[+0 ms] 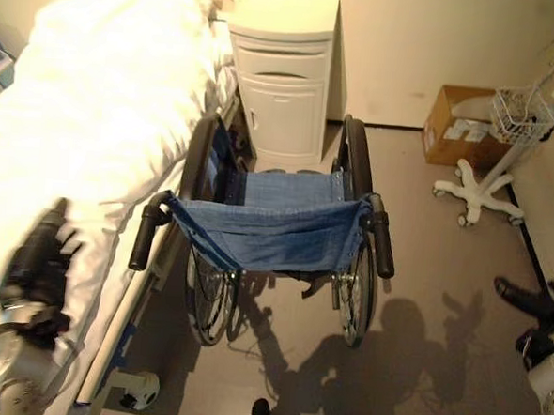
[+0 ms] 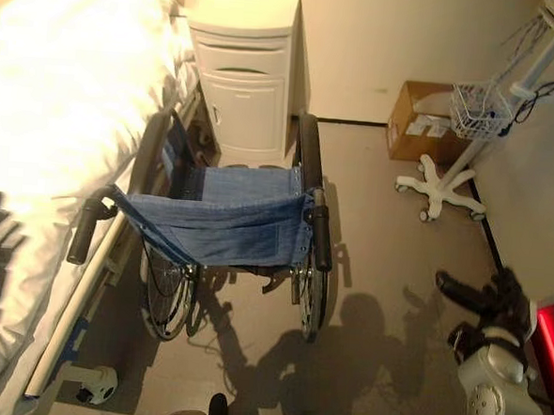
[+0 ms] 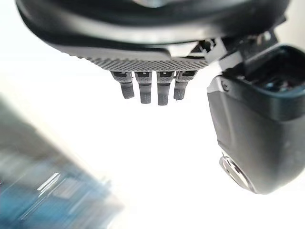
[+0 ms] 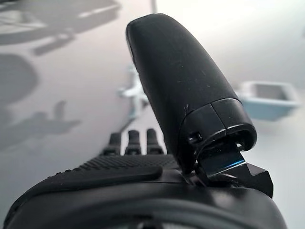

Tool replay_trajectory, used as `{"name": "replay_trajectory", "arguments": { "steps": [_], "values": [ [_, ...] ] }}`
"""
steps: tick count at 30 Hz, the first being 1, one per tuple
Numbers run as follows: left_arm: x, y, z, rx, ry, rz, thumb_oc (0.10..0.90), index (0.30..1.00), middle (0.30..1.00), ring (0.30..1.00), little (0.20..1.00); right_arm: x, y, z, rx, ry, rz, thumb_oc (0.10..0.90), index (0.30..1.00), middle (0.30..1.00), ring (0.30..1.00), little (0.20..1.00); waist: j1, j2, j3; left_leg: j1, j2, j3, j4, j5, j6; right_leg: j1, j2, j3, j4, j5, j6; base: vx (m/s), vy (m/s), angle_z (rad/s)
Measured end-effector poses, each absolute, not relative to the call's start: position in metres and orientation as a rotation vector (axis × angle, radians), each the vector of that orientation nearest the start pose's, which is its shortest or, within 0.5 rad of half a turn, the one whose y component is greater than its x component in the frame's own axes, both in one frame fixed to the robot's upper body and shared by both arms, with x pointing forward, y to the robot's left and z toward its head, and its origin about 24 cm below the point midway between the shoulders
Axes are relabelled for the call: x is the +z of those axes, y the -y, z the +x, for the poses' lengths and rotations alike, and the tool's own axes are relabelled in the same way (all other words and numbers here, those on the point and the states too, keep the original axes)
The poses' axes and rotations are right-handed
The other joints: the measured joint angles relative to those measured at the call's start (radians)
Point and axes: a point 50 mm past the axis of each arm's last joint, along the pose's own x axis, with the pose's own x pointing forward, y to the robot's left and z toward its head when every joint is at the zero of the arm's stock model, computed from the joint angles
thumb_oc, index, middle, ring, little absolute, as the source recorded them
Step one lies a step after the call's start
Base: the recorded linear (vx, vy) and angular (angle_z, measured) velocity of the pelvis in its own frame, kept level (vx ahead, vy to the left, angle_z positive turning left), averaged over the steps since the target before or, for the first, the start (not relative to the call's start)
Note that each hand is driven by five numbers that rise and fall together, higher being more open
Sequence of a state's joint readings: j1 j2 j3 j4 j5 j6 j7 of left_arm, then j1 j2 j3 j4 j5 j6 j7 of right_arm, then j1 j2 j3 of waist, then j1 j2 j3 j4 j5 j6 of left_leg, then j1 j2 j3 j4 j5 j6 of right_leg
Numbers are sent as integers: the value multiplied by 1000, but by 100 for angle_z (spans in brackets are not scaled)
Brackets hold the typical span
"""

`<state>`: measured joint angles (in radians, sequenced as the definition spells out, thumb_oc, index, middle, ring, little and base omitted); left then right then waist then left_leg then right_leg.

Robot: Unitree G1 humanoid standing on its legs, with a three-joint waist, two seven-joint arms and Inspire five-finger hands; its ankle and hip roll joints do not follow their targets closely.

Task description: Push the wheelchair next to the bed

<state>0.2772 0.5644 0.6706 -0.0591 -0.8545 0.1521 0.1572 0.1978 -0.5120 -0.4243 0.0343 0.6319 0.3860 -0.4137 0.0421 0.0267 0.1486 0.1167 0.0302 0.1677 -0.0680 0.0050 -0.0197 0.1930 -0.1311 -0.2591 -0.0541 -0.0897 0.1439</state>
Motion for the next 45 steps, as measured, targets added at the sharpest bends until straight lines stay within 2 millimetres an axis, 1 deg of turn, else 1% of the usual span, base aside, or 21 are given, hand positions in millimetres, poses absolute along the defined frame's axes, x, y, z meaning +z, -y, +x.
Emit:
{"name": "replay_trajectory", "arguments": {
  "steps": [3, 6, 8, 9, 11, 14, 17, 19, 20, 21, 23, 25, 26, 27, 28, 30, 32, 34, 38, 40, 45],
  "values": [
    [104, -397, 146, 753, 48, -185, 800, 900, 900, 900, 900, 8, 357, 157, -857, -532, 118, 800, 900, 900, 900, 900, 19, 15, -27, 13, -5, -3, -8, 6, 3, 12, -3, -2, -1, -1, 2, 2, 10, 6],
    [89, -393, 143, 758, -28, -147, 800, 900, 900, 900, 900, -22, 346, 143, -863, -654, 151, 800, 900, 900, 900, 900, 27, 11, -46, 14, -7, -12, -21, 21, 0, 12, 3, -4, -12, 1, 4, 0, 4, 8],
    [73, -389, 141, 793, -93, -138, 800, 900, 900, 900, 900, -47, 336, 127, -874, -769, 178, 800, 900, 900, 900, 900, 28, -1, -58, 11, -4, -24, -22, 26, -4, 13, 7, -13, -13, 1, 3, -1, -3, 14],
    [70, -388, 139, 811, -103, -140, 800, 900, 900, 900, 900, -53, 333, 122, -875, -797, 185, 800, 900, 900, 900, 900, 29, -5, -60, 10, -3, -24, -22, 27, -5, 13, 9, -18, -13, 1, 3, -8, -1, 9],
    [57, -390, 133, 867, -146, -143, 800, 900, 900, 900, 900, -75, 321, 108, -881, -901, 207, 800, 900, 900, 900, 900, 29, -27, -70, 5, 0, -26, -22, 30, -6, 11, 11, -22, -13, 2, 2, -15, -1, 5],
    [37, -383, 132, 867, -219, -168, 800, 900, 900, 900, 900, -94, 311, 94, -888, -994, 219, 800, 900, 900, 900, 900, 32, -40, -76, 2, -4, -28, -22, 31, -5, 10, 8, -24, -12, 2, 2, -3, -4, 1],
    [1, -358, 135, 785, -386, -175, 800, 900, 900, 900, 900, -109, 297, 86, -863, -1083, 225, 800, 900, 900, 900, 900, 32, -41, -76, 1, -9, -31, -22, 32, -4, 10, 4, -26, -12, 3, 4, -6, -9, 3],
    [-29, -338, 131, 732, -518, -205, 800, 900, 900, 900, 900, -120, 284, 81, -849, -1139, 241, 800, 900, 900, 900, 900, 30, -41, -76, 0, -9, -31, -22, 32, -4, 10, 4, -26, -13, 3, 4, 0, 0, 0],
    [-51, -326, 126, 714, -610, -234, 800, 900, 900, 900, 900, -128, 277, 78, -845, -1176, 249, 800, 900, 900, 900, 900, 30, -40, -76, 0, -10, -31, -22, 32, -3, 10, 3, -27, -13, 3, 4, 0, 0, 0],
    [-76, -313, 120, 697, -728, -254, 800, 900, 900, 900, 900, -135, 268, 76, -830, -1226, 249, 800, 900, 900, 900, 900, 29, -38, -76, 0, -10, -31, -22, 32, -4, 10, 3, -27, -13, 3, 4, 0, 0, 0],
    [-110, -288, 100, 670, -929, -280, 800, 900, 900, 900, 900, -146, 253, 69, -800, -1306, 255, 800, 900, 900, 900, 900, 24, -43, -74, -3, -9, -29, -22, 32, -3, 9, 4, -27, -14, 3, 4, 0, 0, 0],
    [-127, -273, 84, 674, -1039, -315, 800, 900, 900, 900, 900, -152, 246, 61, -782, -1352, 267, 800, 900, 900, 900, 900, 27, -48, -68, -3, -10, -28, -22, 32, -3, 9, 3, -27, -15, 3, 4, -1, -4, 2],
    [-142, -262, 71, 705, -1141, -332, 800, 900, 900, 900, 900, -158, 242, 54, -738, -1403, 227, 800, 900, 900, 900, 900, 29, -49, -65, -1, -11, -27, -22, 32, -3, 9, 2, -29, -15, 3, 4, 0, -8, 3],
    [-148, -257, 65, 717, -1195, -339, 800, 900, 900, 900, 900, -160, 240, 52, -709, -1425, 203, 800, 900, 900, 900, 900, 28, -50, -65, -1, -11, -27, -22, 32, -3, 9, 2, -29, -15, 3, 4, 0, 0, 0],
    [-157, -248, 49, 739, -1307, -349, 800, 900, 900, 900, 900, -164, 237, 46, -660, -1462, 178, 800, 900, 900, 900, 900, 26, -52, -63, -1, -11, -27, -22, 32, -3, 9, 2, -28, -15, 3, 4, 0, 0, 0],
    [-163, -239, 34, 737, -1400, -342, 800, 900, 900, 900, 900, -166, 233, 41, -607, -1485, 170, 800, 900, 900, 900, 900, 26, -54, -63, -1, -10, -27, -22, 32, -3, 9, 3, -28, -15, 3, 4, 0, 0, 0],
    [-168, -233, 17, 697, -1528, -270, 800, 900, 900, 900, 900, -169, 232, 36, -540, -1493, 186, 800, 900, 900, 900, 900, 24, -54, -63, 2, -10, -25, -22, 32, -3, 10, 2, -27, -13, 3, 4, 0, 0, 0],
    [-169, -232, 11, 688, -1552, -250, 800, 900, 900, 900, 900, -169, 233, 37, -491, -1483, 186, 800, 900, 900, 900, 900, 16, -57, -63, 3, -9, -24, -22, 32, -3, 10, 3, -27, -12, 3, 4, 0, 0, 0],
    [-168, -235, 22, 631, -1491, -150, 800, 900, 900, 900, 900, -169, 231, 40, -421, -1454, 210, 800, 900, 900, 900, 900, 0, -64, -64, 4, -9, -23, -22, 32, -3, 10, 3, -26, -10, 3, 4, -28, -5, -1],
    [-166, -237, 36, 592, -1427, -108, 800, 900, 900, 900, 900, -169, 230, 40, -398, -1445, 228, 800, 900, 900, 900, 900, 0, -67, -62, 4, -9, -23, -22, 32, -3, 10, 2, -26, -9, 3, 4, -50, -5, -1],
    [-166, -234, 44, 507, -1393, -155, 800, 900, 900, 900, 900, -169, 230, 43, -327, -1420, 190, 800, 900, 900, 900, 900, -9, -71, -61, 1, -10, -23, -22, 32, -3, 9, 2, -27, -11, 3, 4, -15, -1, -1]
  ]
}}
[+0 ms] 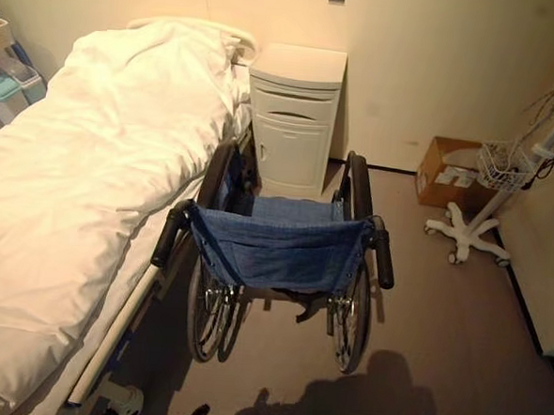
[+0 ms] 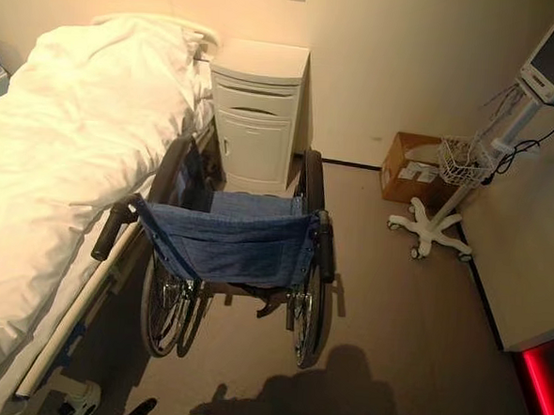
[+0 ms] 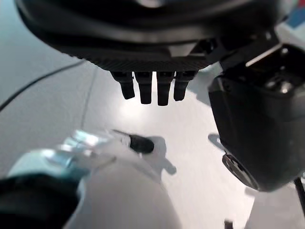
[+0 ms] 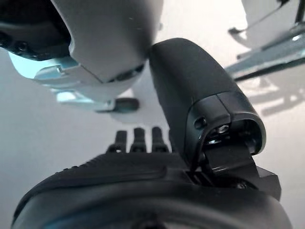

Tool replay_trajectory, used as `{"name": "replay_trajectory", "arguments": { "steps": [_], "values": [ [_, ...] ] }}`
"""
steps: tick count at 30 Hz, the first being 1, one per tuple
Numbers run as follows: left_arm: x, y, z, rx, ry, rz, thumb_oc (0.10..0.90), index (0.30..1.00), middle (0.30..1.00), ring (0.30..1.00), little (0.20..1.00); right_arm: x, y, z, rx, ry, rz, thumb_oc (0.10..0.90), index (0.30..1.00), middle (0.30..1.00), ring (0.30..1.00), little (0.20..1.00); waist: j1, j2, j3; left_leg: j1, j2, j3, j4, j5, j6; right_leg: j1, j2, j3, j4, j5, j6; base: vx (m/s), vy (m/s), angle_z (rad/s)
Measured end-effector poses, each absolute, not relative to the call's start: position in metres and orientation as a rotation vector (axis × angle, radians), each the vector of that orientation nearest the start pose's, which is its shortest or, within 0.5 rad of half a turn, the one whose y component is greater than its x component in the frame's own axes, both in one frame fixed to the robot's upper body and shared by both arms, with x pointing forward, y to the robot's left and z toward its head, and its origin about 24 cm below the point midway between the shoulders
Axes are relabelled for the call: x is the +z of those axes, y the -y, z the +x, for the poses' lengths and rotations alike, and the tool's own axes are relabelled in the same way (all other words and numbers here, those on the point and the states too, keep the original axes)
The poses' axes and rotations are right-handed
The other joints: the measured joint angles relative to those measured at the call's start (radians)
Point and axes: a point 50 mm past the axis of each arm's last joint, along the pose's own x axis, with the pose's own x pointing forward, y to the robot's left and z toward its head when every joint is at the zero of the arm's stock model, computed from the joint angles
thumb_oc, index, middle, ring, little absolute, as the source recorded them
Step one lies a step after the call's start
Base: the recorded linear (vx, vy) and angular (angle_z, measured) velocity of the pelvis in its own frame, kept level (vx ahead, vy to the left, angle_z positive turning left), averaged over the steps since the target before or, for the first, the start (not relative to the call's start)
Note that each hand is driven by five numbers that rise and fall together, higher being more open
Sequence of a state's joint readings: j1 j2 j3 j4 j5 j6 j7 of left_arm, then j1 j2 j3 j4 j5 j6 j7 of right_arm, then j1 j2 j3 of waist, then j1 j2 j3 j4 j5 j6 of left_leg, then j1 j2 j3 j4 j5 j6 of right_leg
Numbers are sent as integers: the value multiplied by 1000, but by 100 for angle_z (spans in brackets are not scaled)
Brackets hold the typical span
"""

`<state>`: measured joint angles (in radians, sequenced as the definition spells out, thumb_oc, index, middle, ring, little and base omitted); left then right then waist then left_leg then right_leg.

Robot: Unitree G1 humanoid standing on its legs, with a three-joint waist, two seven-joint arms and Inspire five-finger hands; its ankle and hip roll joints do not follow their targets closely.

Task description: Push the wheelchair next to the bed

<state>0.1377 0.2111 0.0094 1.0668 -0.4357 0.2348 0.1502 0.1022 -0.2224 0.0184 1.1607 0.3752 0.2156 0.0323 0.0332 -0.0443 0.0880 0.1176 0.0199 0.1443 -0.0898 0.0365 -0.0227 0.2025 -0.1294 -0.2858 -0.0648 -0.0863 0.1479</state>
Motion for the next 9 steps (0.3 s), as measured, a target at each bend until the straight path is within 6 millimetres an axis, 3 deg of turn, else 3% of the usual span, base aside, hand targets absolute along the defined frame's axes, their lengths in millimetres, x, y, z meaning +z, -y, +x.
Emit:
{"name": "replay_trajectory", "arguments": {
  "steps": [9],
  "values": [
    [-169, -232, 30, 494, -1453, -176, 800, 900, 900, 900, 900, -169, 231, 43, -308, -1425, 173, 800, 900, 900, 900, 900, 8, 3, 6, -2, 0, -1, 0, 0, 0, 0, 0, -2, -2, 0, 0, 0, 0, 0]
  ]
}}
